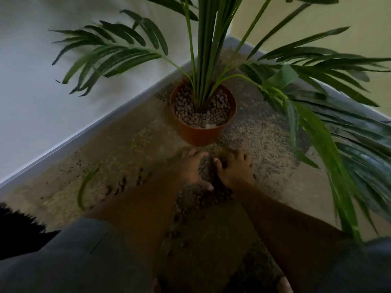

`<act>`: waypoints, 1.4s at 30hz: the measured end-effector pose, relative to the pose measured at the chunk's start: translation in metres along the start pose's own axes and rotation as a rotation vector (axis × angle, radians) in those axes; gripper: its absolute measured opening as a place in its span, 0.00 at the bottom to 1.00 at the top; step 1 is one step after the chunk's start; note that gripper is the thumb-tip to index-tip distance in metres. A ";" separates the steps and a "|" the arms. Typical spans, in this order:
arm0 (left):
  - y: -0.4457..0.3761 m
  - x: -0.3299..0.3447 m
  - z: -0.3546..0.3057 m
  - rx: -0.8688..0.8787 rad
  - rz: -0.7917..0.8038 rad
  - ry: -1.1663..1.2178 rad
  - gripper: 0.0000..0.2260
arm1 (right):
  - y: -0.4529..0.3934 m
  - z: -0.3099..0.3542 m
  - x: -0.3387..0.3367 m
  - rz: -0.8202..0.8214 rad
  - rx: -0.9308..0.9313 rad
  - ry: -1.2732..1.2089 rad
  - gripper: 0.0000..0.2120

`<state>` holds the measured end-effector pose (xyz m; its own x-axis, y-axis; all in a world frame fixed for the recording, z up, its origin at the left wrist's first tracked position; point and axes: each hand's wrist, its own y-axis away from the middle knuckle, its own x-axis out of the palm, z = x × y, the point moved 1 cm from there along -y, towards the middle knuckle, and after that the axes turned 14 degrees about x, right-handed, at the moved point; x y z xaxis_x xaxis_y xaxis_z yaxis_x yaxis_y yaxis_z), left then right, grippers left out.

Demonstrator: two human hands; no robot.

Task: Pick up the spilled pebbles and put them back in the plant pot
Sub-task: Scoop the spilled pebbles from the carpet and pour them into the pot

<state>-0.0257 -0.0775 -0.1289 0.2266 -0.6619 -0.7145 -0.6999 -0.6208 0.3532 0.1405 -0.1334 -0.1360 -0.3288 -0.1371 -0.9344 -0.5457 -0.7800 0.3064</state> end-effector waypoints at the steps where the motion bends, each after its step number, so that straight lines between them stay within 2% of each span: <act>1: -0.001 0.005 0.002 0.013 0.013 -0.022 0.58 | -0.001 -0.004 0.005 0.013 0.007 0.005 0.32; 4: -0.007 0.016 0.002 0.035 0.071 -0.073 0.58 | -0.002 -0.012 0.015 -0.025 -0.060 0.103 0.33; 8: -0.012 0.016 0.002 0.058 0.051 -0.124 0.51 | 0.000 -0.009 0.022 -0.040 -0.234 0.145 0.32; 10: -0.011 0.016 -0.001 0.079 0.026 -0.128 0.41 | 0.007 -0.004 0.027 -0.074 -0.333 0.129 0.29; 13: -0.011 0.018 -0.008 0.061 -0.002 -0.081 0.21 | 0.016 0.002 0.034 -0.056 -0.371 0.062 0.23; 16: -0.011 0.018 -0.011 -0.002 0.069 -0.065 0.11 | 0.020 0.006 0.030 -0.092 -0.443 0.121 0.18; 19: -0.011 0.017 -0.012 -0.054 0.134 -0.092 0.11 | 0.024 0.009 0.027 -0.188 -0.548 0.180 0.12; 22: -0.013 0.017 -0.014 -0.028 0.132 -0.108 0.11 | 0.022 0.008 0.035 0.020 -0.465 0.161 0.14; 25: -0.012 0.015 -0.017 -0.035 0.113 -0.110 0.06 | 0.018 0.005 0.040 0.021 -0.434 0.147 0.16; 29: -0.006 0.014 -0.022 -0.083 0.060 -0.045 0.08 | 0.019 0.002 0.044 0.036 -0.409 0.122 0.15; 34: -0.004 0.012 -0.018 -0.073 0.078 0.051 0.10 | 0.018 0.002 0.050 0.023 -0.365 0.148 0.14; 37: 0.000 0.013 -0.010 -0.142 0.001 0.186 0.09 | 0.016 0.004 0.049 0.060 -0.293 -0.035 0.17; 40: 0.007 0.014 0.001 -0.243 -0.158 0.467 0.06 | 0.014 0.007 0.044 0.078 -0.238 -0.327 0.15; 42: 0.010 0.014 0.006 -0.287 -0.117 0.668 0.05 | 0.013 0.011 0.039 0.156 -0.123 -0.508 0.17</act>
<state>-0.0335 -0.0906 -0.1388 0.7177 -0.6422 -0.2692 -0.4614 -0.7281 0.5069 0.1120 -0.1416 -0.1668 -0.7462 0.0320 -0.6649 -0.3769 -0.8437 0.3824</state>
